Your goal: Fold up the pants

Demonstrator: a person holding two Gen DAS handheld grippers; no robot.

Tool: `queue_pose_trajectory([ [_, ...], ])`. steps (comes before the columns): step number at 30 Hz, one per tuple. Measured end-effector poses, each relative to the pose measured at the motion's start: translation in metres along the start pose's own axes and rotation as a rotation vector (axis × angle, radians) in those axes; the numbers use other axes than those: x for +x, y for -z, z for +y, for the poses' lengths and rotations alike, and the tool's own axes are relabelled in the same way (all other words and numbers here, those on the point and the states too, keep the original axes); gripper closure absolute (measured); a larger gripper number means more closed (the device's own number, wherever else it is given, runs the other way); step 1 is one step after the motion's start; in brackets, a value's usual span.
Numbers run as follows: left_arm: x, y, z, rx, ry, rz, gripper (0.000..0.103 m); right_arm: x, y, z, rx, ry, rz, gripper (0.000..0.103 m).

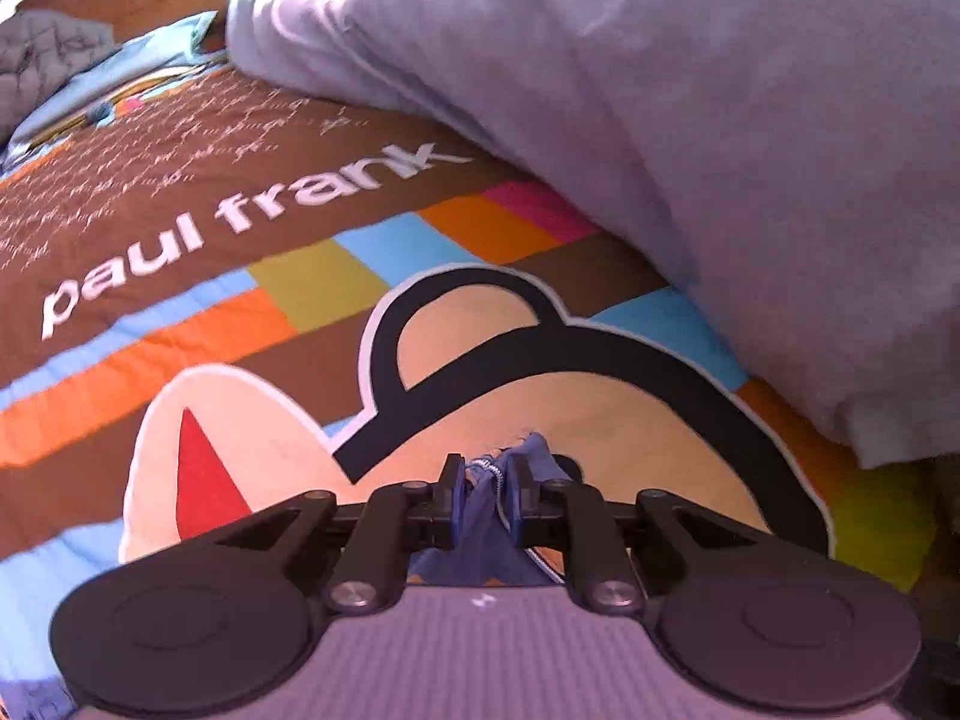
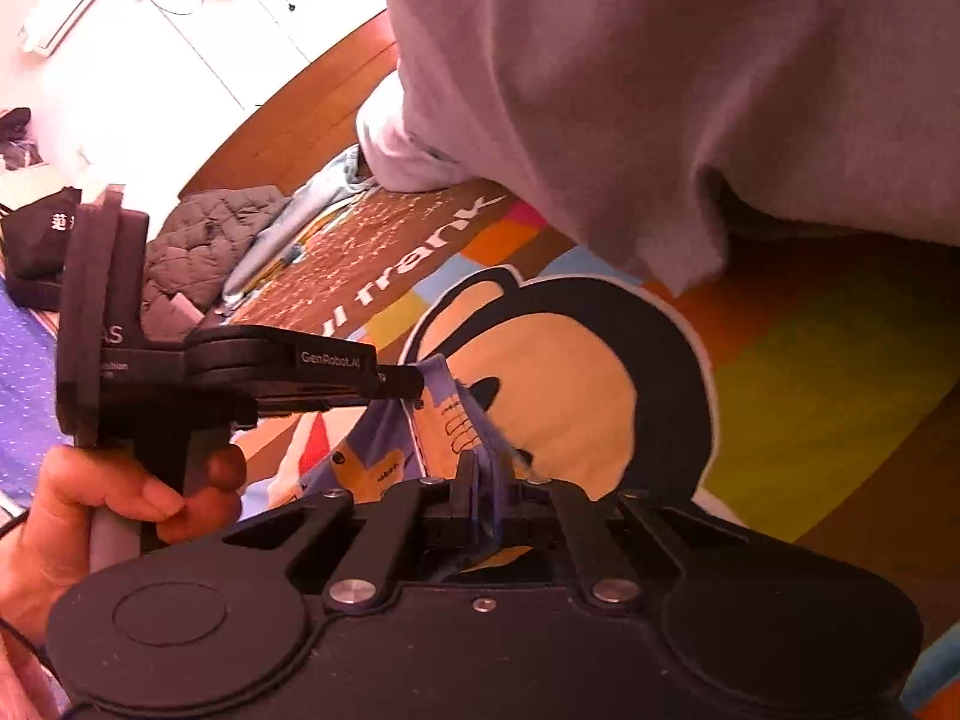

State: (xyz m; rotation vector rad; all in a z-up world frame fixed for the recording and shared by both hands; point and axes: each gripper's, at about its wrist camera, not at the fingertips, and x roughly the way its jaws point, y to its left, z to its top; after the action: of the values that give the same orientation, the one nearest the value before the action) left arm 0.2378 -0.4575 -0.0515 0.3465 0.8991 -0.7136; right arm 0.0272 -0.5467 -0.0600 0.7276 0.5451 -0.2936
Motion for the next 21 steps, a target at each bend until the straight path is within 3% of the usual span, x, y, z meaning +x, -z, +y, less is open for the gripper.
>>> queue_pose_trajectory([
  [2,0.002,0.004,0.000,-0.001,-0.049,-0.007,0.074,0.002,-0.001,-0.002,0.002,0.015,0.016,0.103],
  [3,0.000,0.006,0.000,0.005,-0.067,-0.017,0.053,0.003,0.000,-0.002,0.004,0.028,0.024,0.103],
  [4,-0.003,0.007,0.002,0.006,-0.086,-0.035,0.041,0.004,0.000,-0.003,0.008,0.040,0.032,0.103],
  [9,-0.038,0.013,0.026,-0.049,-0.113,-0.135,0.020,0.002,0.003,0.008,-0.065,0.060,0.011,0.087],
  [12,-0.064,0.031,0.050,-0.125,-0.139,-0.166,0.019,-0.002,0.008,0.027,-0.187,0.009,-0.011,0.083],
  [13,-0.071,0.040,0.058,-0.141,-0.152,-0.164,0.019,0.000,0.010,0.032,-0.219,-0.009,0.002,0.077],
  [16,-0.088,0.074,0.082,-0.162,-0.253,-0.140,0.019,0.020,0.012,0.036,-0.228,-0.061,0.137,0.065],
  [18,-0.102,0.099,0.104,-0.170,-0.352,-0.115,0.019,0.031,0.010,0.024,-0.150,-0.014,0.205,0.076],
  [20,-0.119,0.120,0.135,-0.197,-0.418,-0.079,0.019,0.029,0.007,0.015,-0.090,0.019,0.194,0.091],
  [21,-0.129,0.130,0.151,-0.209,-0.444,-0.070,0.019,0.027,0.007,0.015,-0.094,0.057,0.181,0.084],
])
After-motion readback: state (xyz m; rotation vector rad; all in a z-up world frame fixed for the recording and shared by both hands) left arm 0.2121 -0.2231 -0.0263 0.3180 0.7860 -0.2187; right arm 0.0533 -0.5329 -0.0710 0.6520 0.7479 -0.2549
